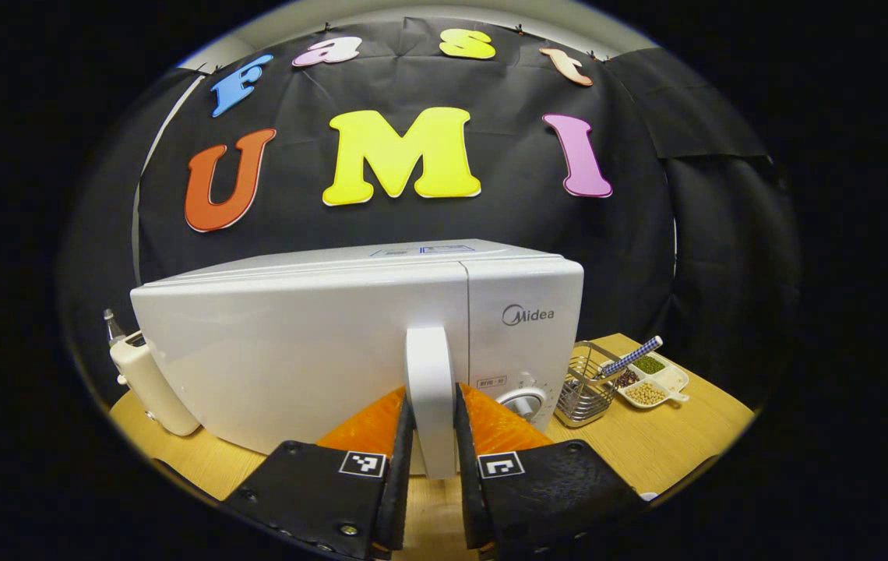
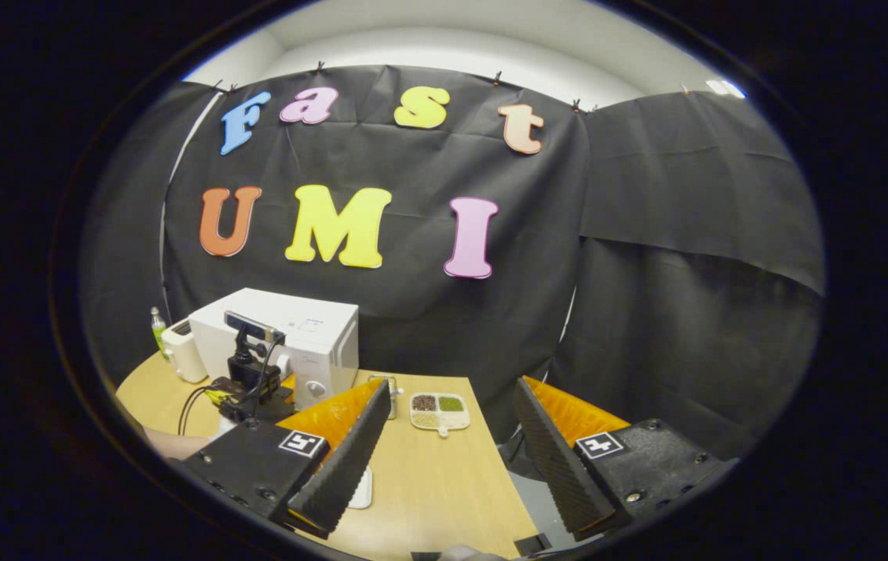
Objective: Open the microwave oven with the left hand, put the food in, and close the microwave oven.
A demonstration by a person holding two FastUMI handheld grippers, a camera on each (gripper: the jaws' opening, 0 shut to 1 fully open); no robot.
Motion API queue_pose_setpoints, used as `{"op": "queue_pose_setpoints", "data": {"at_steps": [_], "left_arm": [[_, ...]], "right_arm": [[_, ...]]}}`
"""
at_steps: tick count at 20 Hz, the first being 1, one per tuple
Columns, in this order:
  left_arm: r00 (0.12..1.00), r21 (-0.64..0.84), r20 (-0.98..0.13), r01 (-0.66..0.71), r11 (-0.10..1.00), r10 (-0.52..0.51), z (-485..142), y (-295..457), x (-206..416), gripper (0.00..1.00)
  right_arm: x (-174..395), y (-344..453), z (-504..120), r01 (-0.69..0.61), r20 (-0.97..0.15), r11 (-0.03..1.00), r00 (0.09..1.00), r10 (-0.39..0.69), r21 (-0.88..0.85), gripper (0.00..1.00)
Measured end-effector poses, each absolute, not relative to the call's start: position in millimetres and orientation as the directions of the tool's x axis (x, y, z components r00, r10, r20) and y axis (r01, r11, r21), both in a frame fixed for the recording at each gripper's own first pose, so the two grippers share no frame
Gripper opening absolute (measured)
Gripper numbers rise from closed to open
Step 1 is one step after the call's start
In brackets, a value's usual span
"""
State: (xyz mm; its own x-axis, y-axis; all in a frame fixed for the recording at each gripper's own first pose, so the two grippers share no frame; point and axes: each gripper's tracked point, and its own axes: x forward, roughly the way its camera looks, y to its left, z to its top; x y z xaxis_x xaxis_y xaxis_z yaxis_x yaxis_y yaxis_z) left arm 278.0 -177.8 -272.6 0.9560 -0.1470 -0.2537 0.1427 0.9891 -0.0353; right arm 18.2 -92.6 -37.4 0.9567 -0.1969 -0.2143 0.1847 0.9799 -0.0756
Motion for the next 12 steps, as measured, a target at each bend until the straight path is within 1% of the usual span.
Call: {"op": "queue_pose_setpoints", "data": {"at_steps": [1, 2, 3, 4, 5, 6, 10, 12], "left_arm": [[0.957, -0.045, -0.252, 0.136, 0.99, -0.143, -270.6, -176.9, 276.6, 0.22], [0.958, -0.043, -0.253, 0.126, 0.991, -0.133, -270.3, -176.3, 278.6, 0.22], [0.957, -0.044, -0.26, 0.122, 0.992, -0.129, -271.9, -176.7, 277.6, 0.15], [0.958, -0.05, -0.256, 0.121, 0.991, -0.13, -270.1, -176.6, 277.3, 0.15], [0.954, -0.064, -0.266, 0.125, 0.99, -0.138, -271.4, -176.7, 277.9, 0.19], [0.952, -0.077, -0.269, 0.13, 0.989, -0.146, -271.8, -176.3, 276.3, 0.11], [0.943, -0.077, -0.282, 0.161, 0.984, -0.177, -271.5, -176.4, 275.0, 0.11], [0.94, -0.1, -0.294, 0.152, 0.983, -0.175, -271.4, -173.6, 261.5, 0.11]], "right_arm": [[16.6, -93.7, -37.6, 0.189, -0.214, 0.979, 0.956, -0.201, -0.076, 0.97], [14.6, -94.6, -36.9, 0.192, -0.212, 0.978, 0.956, -0.204, -0.076, 1.0], [12.7, -94.9, -36.9, 0.194, -0.213, 0.978, 0.955, -0.207, -0.077, 1.0], [11.9, -95.3, -36.6, 0.195, -0.216, 0.978, 0.954, -0.208, -0.077, 0.96], [9.8, -94.5, -37.9, 0.194, -0.217, 0.978, 0.954, -0.206, -0.076, 0.96], [8.9, -94.9, -37.6, 0.195, -0.219, 0.978, 0.953, -0.207, -0.076, 1.0], [7.2, -91.9, -38.1, 0.187, -0.217, 0.981, 0.957, -0.195, -0.054, 1.0], [7.0, -90.7, -35.1, 0.18, -0.209, 0.982, 0.96, -0.186, -0.05, 1.0]]}}
